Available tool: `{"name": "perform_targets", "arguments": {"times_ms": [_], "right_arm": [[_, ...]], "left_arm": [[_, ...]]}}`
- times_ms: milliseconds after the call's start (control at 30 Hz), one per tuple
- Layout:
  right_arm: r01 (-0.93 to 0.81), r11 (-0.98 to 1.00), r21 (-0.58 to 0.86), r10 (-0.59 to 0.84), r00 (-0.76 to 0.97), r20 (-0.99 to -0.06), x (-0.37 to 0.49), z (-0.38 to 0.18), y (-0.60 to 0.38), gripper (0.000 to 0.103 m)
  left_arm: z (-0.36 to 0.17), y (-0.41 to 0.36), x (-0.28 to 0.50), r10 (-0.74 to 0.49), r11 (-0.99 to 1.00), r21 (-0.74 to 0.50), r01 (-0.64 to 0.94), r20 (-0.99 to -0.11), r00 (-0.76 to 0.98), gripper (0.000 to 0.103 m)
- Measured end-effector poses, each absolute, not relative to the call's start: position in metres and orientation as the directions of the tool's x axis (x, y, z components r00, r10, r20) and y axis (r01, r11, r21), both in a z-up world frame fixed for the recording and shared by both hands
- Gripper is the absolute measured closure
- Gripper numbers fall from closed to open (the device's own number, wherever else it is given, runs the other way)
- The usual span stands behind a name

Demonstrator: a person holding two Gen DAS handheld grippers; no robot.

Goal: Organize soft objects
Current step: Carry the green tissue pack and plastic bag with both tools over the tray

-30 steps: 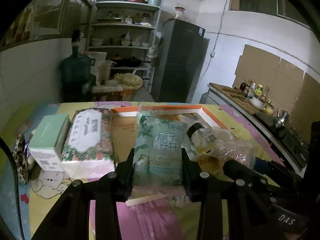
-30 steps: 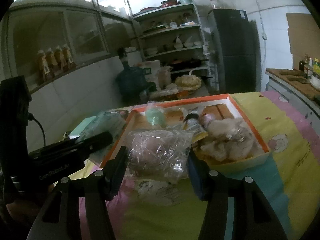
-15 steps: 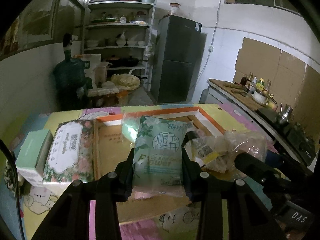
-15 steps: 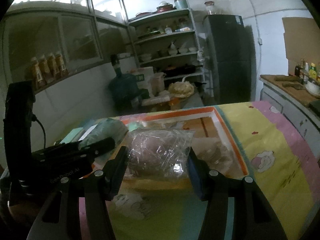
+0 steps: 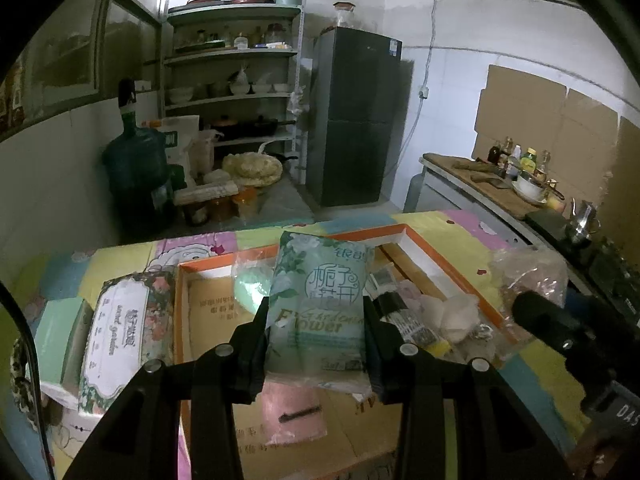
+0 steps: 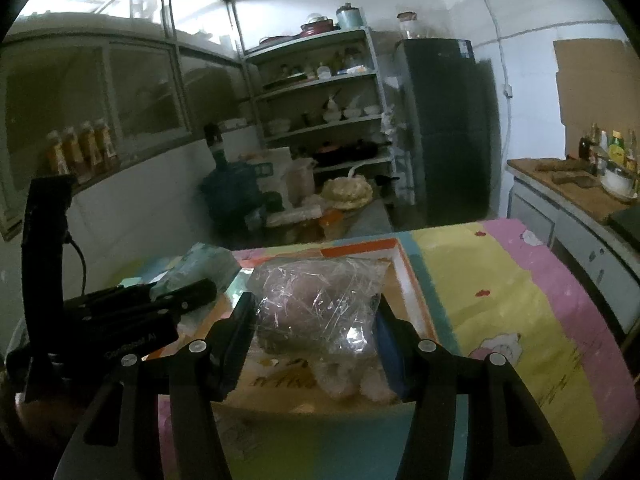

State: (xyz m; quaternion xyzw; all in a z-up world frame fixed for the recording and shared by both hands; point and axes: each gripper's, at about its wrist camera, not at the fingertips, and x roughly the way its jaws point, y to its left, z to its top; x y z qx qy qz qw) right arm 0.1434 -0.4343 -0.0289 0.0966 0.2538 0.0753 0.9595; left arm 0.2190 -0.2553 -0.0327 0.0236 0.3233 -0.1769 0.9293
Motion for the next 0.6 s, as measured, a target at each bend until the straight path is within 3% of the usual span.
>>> {"name": "perform_targets", "arguments": {"times_ms": [600], "right_arm": [[-0.138,0.98,0.142,0.191,0.85,-0.492,0.186,-0.013,-0.45,0.045]], "left_arm": [[-0.039,-0.276,0.26,-0.284,0.943,-0.048,0.328,-0.63,0.723,0.063]]}}
